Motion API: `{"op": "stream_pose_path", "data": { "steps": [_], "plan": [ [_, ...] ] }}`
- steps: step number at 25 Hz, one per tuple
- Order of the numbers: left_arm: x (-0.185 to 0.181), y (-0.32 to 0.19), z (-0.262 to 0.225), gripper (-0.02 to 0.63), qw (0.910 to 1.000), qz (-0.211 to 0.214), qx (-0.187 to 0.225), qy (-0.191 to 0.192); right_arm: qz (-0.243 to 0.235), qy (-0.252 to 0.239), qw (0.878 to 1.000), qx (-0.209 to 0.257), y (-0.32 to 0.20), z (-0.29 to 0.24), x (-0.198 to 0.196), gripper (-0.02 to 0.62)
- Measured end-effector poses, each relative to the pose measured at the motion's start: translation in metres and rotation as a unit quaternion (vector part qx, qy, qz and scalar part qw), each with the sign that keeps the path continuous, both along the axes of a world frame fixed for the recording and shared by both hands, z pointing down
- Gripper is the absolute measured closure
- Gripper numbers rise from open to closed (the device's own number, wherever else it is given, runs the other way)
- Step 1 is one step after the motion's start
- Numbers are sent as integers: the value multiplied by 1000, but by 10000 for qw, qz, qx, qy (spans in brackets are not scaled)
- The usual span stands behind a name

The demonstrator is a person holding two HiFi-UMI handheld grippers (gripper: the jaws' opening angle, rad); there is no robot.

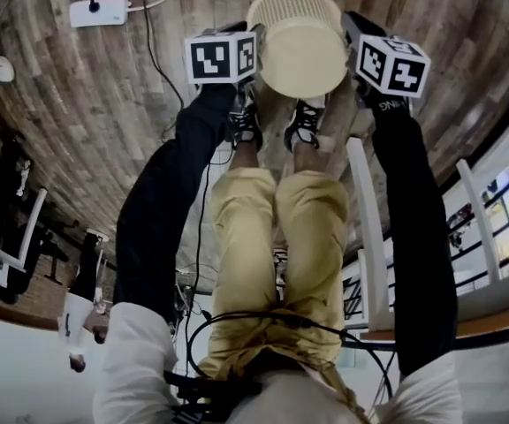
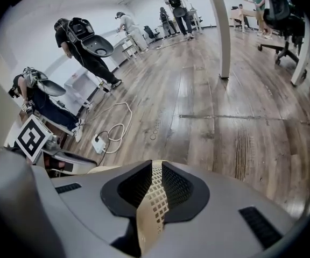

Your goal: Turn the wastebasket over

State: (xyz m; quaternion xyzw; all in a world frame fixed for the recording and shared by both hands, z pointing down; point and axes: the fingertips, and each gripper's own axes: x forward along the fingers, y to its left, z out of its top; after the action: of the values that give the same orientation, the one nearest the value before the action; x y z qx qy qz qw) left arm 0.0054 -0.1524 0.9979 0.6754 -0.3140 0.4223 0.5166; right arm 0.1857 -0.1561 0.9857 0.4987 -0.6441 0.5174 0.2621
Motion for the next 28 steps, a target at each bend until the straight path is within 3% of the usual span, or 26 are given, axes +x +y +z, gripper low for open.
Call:
{"op": "stream_pose_path", "data": {
  "steps": [2,6,10,14,17,19,23,28],
  "plan": [
    [-1,-3,9,481,9997,-233,-87,66,211,-144,9996,-129,1,11,3,472],
    [-2,-8,24,415,9948,-879,-412,300,736,-508,9950,-454,6,34,8,360],
    [0,-6,40,366,9859,-1368,-845,473,1384,-927,9813,-963,19,55,11,280],
    [4,-1,48,356,9657,-2073,-1340,804,2221,-1556,9519,-1428,34,68,2,261],
    [6,7,52,358,9412,-2691,-1722,1099,2768,-1939,9270,-1624,46,74,-5,261],
    [6,12,53,370,9280,-2956,-1876,1271,2885,-2045,9207,-1650,54,76,-8,262],
    [4,15,45,371,9327,-2920,-1671,1297,2846,-1965,9274,-1428,56,68,-10,262],
    [-1,-12,12,371,9414,-2808,-972,1596,2699,-2080,9371,-754,28,36,-17,264]
  ]
}}
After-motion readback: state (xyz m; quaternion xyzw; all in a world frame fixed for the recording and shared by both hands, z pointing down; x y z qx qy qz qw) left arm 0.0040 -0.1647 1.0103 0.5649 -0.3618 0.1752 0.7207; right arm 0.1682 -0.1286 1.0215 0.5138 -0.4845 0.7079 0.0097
